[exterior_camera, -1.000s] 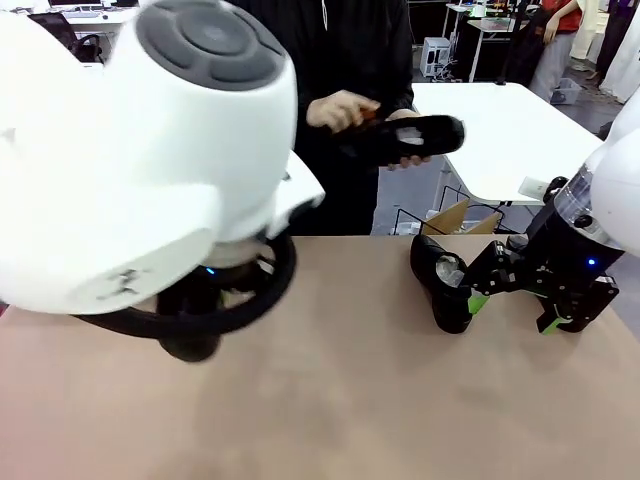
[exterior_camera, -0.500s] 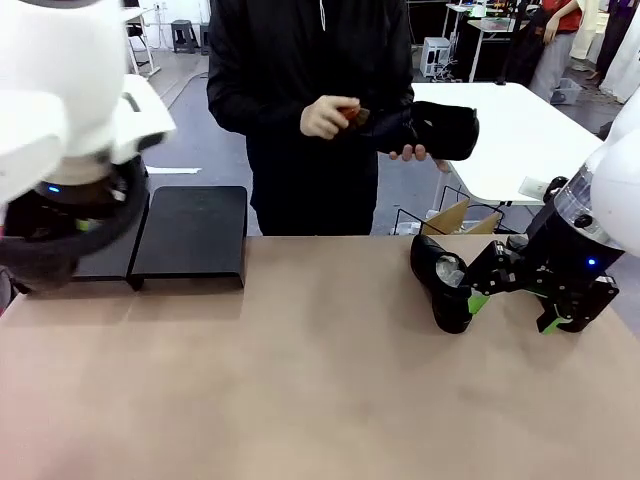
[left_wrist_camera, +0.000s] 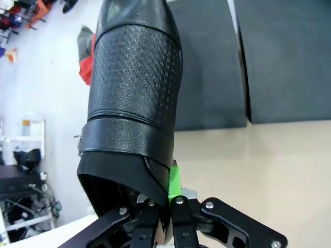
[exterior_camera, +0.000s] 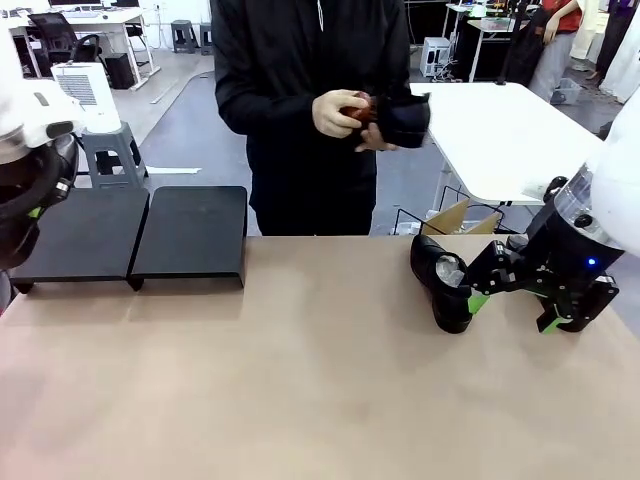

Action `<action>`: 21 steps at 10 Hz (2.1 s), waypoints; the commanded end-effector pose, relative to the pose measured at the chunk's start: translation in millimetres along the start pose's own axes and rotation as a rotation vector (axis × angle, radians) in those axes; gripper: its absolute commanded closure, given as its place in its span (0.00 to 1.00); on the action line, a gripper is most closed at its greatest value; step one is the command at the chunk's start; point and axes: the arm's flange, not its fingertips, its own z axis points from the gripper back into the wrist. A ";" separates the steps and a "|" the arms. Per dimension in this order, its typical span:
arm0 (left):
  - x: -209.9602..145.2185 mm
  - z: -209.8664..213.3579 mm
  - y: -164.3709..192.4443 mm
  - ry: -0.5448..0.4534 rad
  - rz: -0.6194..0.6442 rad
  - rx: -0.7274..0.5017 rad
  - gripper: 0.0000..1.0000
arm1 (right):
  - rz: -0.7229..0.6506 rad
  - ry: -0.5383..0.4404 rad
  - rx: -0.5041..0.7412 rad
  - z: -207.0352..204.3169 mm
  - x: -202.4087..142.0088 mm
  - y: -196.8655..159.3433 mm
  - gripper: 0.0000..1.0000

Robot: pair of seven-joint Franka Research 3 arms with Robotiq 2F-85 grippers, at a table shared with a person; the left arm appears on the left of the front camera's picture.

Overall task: Organize the shoes by placing them on the stand.
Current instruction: Place the Shoe from the middle of the table onto the Shoes Stand.

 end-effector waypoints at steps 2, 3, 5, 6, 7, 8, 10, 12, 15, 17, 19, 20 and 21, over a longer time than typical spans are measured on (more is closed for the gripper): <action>9.7 -20.7 15.1 -0.031 0.035 -0.004 1.00 | 0.018 0.002 0.016 0.7 3.2 0.9 0.00; 3.6 -12.6 7.4 -0.011 0.004 -0.012 1.00 | 0.018 0.002 0.016 0.7 3.2 0.9 0.00; 3.6 -12.6 7.4 -0.011 0.004 -0.012 1.00 | 0.018 0.002 0.016 0.7 3.2 0.9 0.00; 3.6 -12.6 7.4 -0.011 0.004 -0.012 1.00 | 0.018 0.002 0.016 0.7 3.2 0.9 0.00; 3.6 -12.6 7.4 -0.011 0.004 -0.012 1.00 | 0.018 0.002 0.016 0.7 3.2 0.9 0.00; 3.7 -20.5 3.6 -0.003 0.000 -0.015 1.00 | 0.018 0.002 0.016 0.7 3.2 0.9 0.00; 22.7 -54.3 11.2 -0.097 0.049 -0.017 1.00 | 0.018 0.002 0.016 0.7 3.2 0.9 0.00; 37.1 -83.6 19.3 -0.092 0.056 -0.027 1.00 | 0.018 0.002 0.016 0.7 3.2 0.9 0.00; 53.9 -117.9 29.3 -0.081 -0.006 -0.034 1.00 | 0.018 0.002 0.016 0.7 3.2 0.9 0.00; 59.9 -131.5 28.3 -0.078 -0.020 -0.035 1.00 | 0.018 0.002 0.016 0.7 3.2 0.9 0.00; 61.0 -140.8 28.8 -0.076 0.011 -0.043 1.00 | 0.018 0.002 0.016 0.7 3.2 0.9 0.00; 60.4 -143.6 29.1 -0.084 0.019 -0.043 1.00 | 0.018 0.002 0.016 0.7 3.2 0.9 0.00; 59.3 -150.4 29.9 -0.092 0.031 -0.042 1.00 | 0.018 0.002 0.016 0.7 3.2 0.9 0.00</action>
